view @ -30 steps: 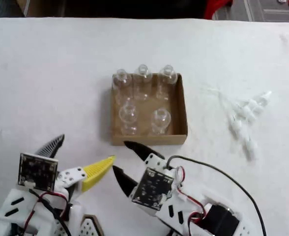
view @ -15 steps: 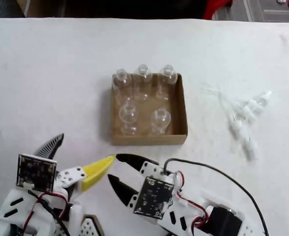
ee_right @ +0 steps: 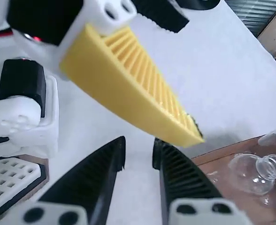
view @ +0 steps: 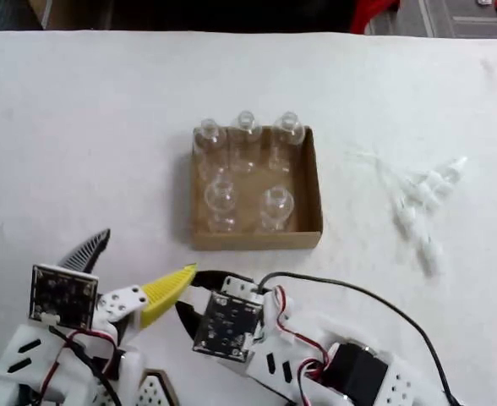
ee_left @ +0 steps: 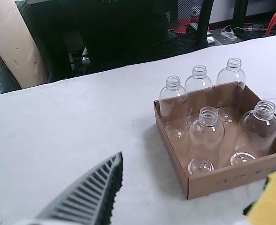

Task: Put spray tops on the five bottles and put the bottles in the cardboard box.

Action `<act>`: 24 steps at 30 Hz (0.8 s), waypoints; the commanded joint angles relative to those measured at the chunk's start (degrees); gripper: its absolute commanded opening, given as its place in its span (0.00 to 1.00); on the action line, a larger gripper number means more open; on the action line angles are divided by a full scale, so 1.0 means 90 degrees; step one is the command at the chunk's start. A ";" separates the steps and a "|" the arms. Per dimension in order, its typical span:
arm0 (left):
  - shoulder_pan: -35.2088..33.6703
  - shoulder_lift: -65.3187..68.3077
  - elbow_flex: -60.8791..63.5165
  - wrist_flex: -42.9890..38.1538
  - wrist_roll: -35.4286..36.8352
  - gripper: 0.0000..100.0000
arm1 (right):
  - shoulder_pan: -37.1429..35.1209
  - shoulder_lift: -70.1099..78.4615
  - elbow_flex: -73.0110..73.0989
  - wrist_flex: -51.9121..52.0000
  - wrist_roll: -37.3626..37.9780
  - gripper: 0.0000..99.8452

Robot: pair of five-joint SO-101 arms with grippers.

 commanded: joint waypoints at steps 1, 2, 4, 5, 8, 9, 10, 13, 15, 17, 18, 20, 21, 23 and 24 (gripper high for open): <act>0.0083 0.0083 -0.0020 -0.0117 0.0098 0.43 | -0.0073 0.0073 -0.0293 -0.0151 -0.0020 0.01; 0.0083 0.0083 -0.0020 -0.0117 0.0098 0.43 | -0.0054 0.0063 -0.0293 -0.0151 -0.0020 0.02; 0.0083 0.0083 -0.0020 -0.0127 0.0098 0.43 | 0.0200 0.0054 -0.0313 -0.0151 -0.0020 0.02; 0.0083 0.0083 -0.0010 -0.0147 0.0098 0.43 | 0.0405 0.0054 -0.0322 -0.0151 -0.0020 0.01; 0.0005 0.0083 -0.0029 -0.0244 0.0088 0.43 | 0.1167 0.0054 -0.0371 0.0024 -0.0029 0.02; -0.0073 0.0083 -0.0029 -0.0322 0.0088 0.43 | 0.1411 0.0054 -0.0371 0.0190 -0.0020 0.02; -0.0239 0.0083 -0.0049 -0.0420 0.0098 0.43 | 0.1617 0.0054 -0.0361 0.0376 -0.0010 0.02; -0.0884 0.0083 -0.0020 -0.0908 0.0107 0.43 | 0.2212 0.0054 -0.0293 0.0845 0.0000 0.02; -0.1284 0.0083 0.0000 -0.1172 0.0195 0.43 | 0.2672 0.0054 -0.0195 0.0991 0.0010 0.02; -0.1578 0.0083 0.0000 -0.1309 0.0615 0.43 | 0.3248 0.0054 -0.0107 0.1001 0.0205 0.02; -0.1665 0.0083 0.0000 -0.1348 0.0811 0.43 | 0.3551 0.0054 -0.0078 0.1021 0.0322 0.02; -0.1753 0.0083 0.0010 -0.1328 0.1084 0.43 | 0.4283 0.0054 -0.0078 0.1060 0.0488 0.02; -0.1753 0.0083 0.0049 -0.1319 0.1162 0.43 | 0.4772 0.0054 -0.0088 0.1099 0.0547 0.02; -0.1744 0.0083 0.0322 -0.1397 0.1211 0.43 | 0.5836 0.0063 -0.0068 0.1109 0.0674 0.02; -0.1734 0.0083 0.0537 -0.1495 0.1231 0.43 | 0.6393 0.0103 -0.0068 0.1079 0.0801 0.02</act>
